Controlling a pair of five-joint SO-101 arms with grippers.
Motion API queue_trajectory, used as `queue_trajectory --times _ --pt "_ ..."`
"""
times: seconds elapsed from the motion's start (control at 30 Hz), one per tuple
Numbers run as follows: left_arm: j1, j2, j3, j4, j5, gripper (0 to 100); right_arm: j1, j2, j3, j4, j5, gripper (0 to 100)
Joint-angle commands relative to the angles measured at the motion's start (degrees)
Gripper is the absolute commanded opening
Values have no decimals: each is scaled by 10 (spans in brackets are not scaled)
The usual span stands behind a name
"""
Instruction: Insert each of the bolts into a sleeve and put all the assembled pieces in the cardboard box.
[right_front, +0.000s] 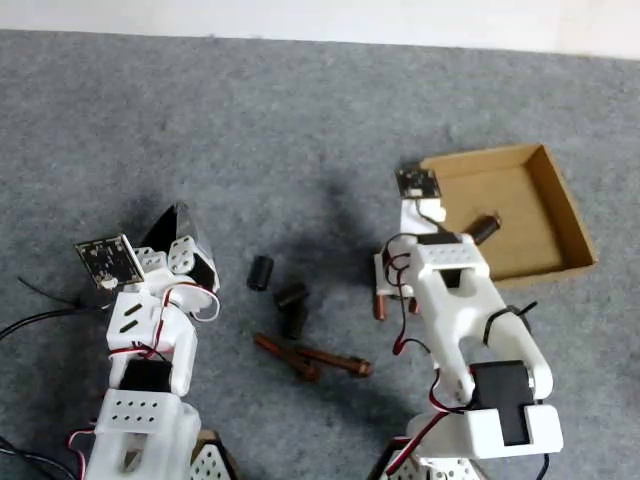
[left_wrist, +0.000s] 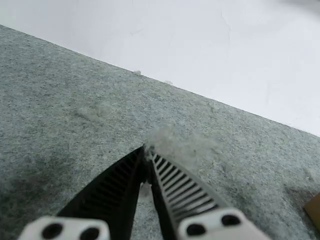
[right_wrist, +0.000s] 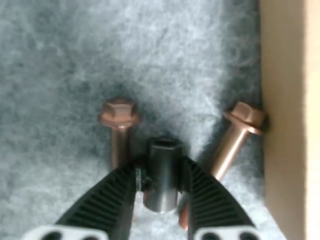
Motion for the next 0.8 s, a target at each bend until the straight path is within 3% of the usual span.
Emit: queue_trajectory --times 0.0,0.13,0.3,0.77 --pt "7 -8 -1 -9 -3 11 6 18 -9 1 5 2" --pt "7 -8 -1 -9 -3 11 -19 17 -9 1 64 4" --pt "7 -8 -1 -9 -3 11 -26 -36 2 -1 76 4" --pt "7 -8 -1 -9 -2 11 7 -489 327 -200 79 4"
